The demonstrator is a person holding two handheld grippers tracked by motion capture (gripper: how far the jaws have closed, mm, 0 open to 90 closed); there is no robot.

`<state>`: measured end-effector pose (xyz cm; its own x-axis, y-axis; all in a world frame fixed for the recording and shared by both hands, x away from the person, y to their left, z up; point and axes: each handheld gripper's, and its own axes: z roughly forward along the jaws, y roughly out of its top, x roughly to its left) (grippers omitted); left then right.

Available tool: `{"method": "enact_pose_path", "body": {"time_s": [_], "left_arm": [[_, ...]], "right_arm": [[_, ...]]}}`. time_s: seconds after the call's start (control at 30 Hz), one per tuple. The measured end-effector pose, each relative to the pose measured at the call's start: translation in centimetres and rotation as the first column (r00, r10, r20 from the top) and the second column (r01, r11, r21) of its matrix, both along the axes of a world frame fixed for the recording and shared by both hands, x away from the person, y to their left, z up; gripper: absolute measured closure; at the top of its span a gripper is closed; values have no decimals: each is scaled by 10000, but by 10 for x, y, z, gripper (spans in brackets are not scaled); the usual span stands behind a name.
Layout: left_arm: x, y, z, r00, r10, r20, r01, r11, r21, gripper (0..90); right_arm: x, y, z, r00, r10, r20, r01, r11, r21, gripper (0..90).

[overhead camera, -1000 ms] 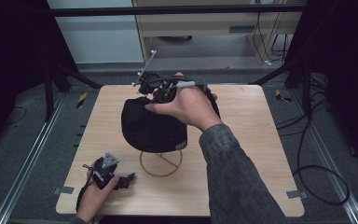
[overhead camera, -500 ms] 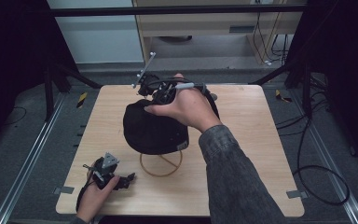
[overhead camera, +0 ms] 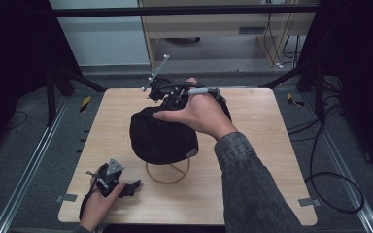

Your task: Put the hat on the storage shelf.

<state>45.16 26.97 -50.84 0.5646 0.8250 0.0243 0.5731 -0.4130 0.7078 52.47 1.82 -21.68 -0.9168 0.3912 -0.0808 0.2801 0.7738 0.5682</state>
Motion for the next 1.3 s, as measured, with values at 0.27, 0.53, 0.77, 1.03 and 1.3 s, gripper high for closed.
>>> {"method": "enact_pose_path", "body": {"time_s": [0.27,0.53,0.77,1.03,1.3], "left_arm": [[0,0,0,10000,-3,-5,3,10000,6,0],[0,0,0,10000,26,16,-26,10000,-40,0],[0,0,0,10000,28,16,-28,10000,-40,0],[0,0,0,10000,9,7,-9,10000,-19,0],[0,0,0,10000,13,-5,-13,10000,-36,0]], "right_arm": [[-1,-8,3,9999,-149,39,149,9999,54,438],[-1,-16,5,9994,-331,118,330,9994,113,442],[2,-33,3,9970,-733,228,731,9972,131,447],[4,-53,-2,9927,-1160,319,1151,9929,293,447],[4,-79,-8,9830,-1807,334,1782,9816,680,417]]}}
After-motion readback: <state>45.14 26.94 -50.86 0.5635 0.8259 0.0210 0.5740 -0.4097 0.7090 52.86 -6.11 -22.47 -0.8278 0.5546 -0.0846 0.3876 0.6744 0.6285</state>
